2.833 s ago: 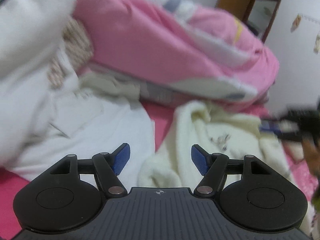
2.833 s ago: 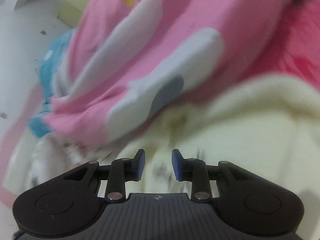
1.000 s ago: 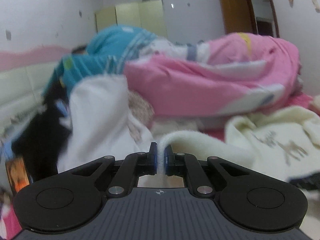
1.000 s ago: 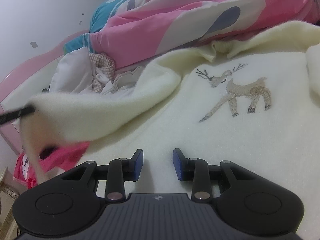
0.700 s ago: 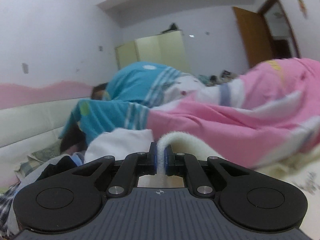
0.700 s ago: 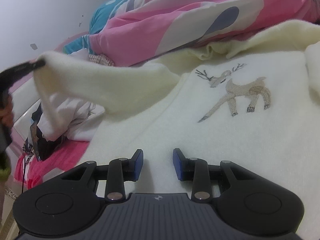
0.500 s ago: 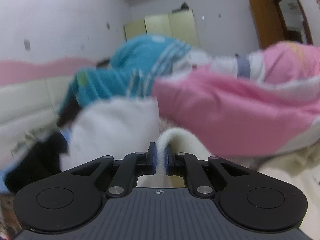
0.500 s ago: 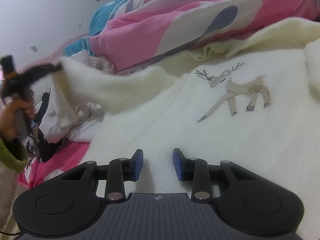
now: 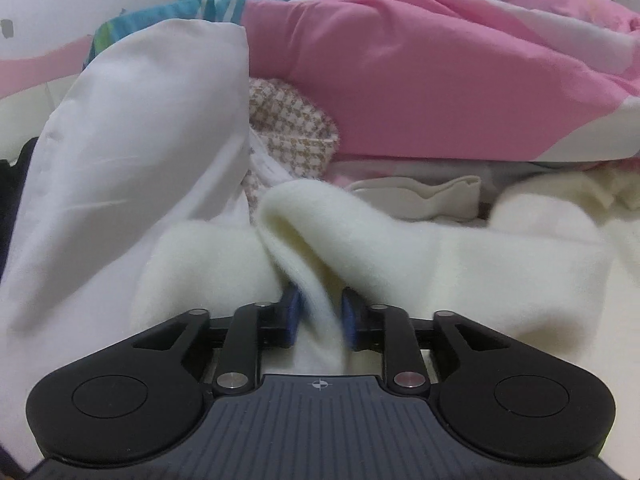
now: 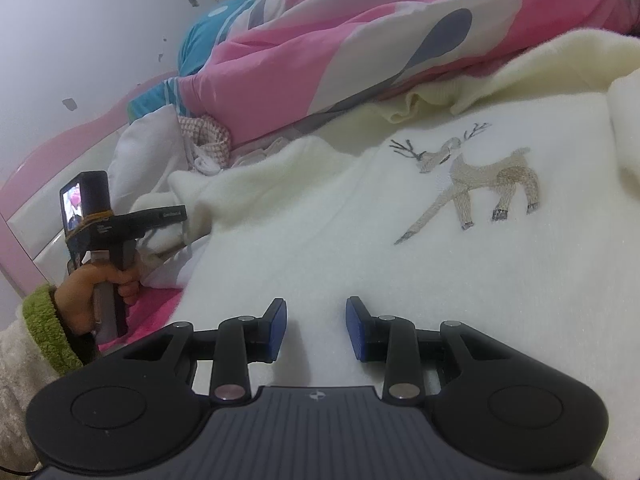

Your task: Fold clothes

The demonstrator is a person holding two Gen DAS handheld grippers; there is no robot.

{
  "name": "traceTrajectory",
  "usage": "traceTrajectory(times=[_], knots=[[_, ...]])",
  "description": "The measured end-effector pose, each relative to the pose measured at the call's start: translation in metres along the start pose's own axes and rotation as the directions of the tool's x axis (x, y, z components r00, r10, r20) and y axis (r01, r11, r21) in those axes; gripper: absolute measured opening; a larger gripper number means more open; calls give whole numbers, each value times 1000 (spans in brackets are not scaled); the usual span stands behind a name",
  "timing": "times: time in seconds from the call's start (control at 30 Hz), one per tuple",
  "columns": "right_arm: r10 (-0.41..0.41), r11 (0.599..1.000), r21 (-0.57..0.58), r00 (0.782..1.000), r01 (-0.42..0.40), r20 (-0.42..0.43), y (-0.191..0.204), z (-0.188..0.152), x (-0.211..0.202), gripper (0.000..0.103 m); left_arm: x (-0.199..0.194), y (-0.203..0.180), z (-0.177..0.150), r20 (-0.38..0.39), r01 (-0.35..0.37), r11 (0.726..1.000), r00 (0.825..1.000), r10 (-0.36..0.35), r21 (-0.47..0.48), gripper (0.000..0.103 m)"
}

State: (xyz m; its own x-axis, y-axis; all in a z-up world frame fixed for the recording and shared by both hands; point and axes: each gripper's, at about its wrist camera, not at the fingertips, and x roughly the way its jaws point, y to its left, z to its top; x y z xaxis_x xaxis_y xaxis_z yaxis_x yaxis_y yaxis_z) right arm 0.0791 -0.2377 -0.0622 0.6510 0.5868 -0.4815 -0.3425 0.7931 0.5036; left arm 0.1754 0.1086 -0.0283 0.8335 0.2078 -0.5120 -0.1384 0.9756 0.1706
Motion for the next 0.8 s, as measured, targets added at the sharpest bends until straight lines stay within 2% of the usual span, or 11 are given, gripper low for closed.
traceTrajectory(times=[0.03,0.1,0.13,0.2,0.27,0.33,0.4,0.5,0.63,0.7,0.8], knots=[[2,1000,2,1000,-2,0,0,0,0,35,-6,3,0,-8,14,1000,1000,-14,-9,35],[4,1000,5,1000,-4,1,0,0,0,35,-16,9,2,-28,42,999,999,-43,-32,58],[4,1000,6,1000,-4,2,-1,0,0,35,-20,13,2,-43,56,997,997,-58,-47,64],[7,1000,9,1000,-7,4,-1,0,0,35,-35,18,0,-54,88,992,994,-93,-85,82],[9,1000,12,1000,-9,5,-1,-1,0,35,-50,24,-2,-61,120,985,990,-128,-125,85],[10,1000,15,1000,-10,6,-1,-1,0,35,-70,25,-6,-47,130,983,989,-137,-126,88],[11,1000,16,1000,-11,7,-1,-1,0,35,-87,13,-12,-31,179,978,983,-183,-111,92],[13,1000,19,1000,-13,8,-2,-1,-1,35,-111,-6,-23,-9,261,962,965,-263,-83,95],[16,1000,25,1000,-17,11,-2,-1,-1,35,-142,-33,-36,16,367,929,930,-367,-44,95],[18,999,31,1000,-18,15,-3,-2,-2,35,-144,-56,-46,-13,410,912,912,-410,-11,94],[9,998,56,999,-11,36,-3,-3,-8,35,-143,-71,-56,-40,419,908,908,-418,16,92]])
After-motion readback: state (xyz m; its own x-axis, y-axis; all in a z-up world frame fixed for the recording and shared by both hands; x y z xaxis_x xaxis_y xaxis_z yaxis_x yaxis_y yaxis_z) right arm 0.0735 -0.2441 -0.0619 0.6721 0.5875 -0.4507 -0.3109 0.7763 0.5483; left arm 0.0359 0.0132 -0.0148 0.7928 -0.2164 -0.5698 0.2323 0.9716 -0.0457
